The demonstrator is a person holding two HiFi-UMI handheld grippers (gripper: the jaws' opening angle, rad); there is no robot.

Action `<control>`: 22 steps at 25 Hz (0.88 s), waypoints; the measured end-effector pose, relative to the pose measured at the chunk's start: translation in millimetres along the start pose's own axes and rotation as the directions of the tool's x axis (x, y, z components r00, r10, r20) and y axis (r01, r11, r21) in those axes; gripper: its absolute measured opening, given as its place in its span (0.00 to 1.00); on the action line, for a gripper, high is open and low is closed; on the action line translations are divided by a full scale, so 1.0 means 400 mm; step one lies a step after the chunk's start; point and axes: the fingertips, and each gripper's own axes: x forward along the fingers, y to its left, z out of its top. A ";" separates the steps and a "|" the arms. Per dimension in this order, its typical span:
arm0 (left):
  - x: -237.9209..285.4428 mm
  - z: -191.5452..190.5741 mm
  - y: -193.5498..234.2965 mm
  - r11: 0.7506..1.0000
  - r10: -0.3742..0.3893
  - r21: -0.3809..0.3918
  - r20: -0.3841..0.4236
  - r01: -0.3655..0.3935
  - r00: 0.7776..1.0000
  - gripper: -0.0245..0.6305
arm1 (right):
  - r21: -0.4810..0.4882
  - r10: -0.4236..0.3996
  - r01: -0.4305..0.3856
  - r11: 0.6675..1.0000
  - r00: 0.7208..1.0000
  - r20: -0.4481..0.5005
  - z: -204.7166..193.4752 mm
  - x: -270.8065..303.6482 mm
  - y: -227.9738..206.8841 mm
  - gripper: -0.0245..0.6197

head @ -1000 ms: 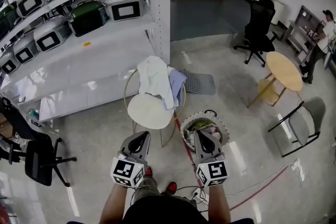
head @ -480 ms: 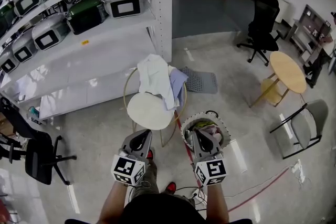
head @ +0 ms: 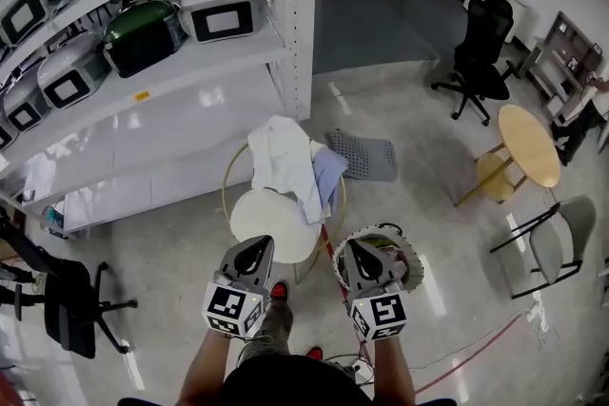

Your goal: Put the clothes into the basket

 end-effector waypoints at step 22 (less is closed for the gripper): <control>0.308 -0.013 0.511 0.997 -0.023 -0.077 -0.031 0.020 0.999 0.04 | -0.027 -0.015 0.012 1.000 0.996 -0.084 0.019 0.602 0.010 0.08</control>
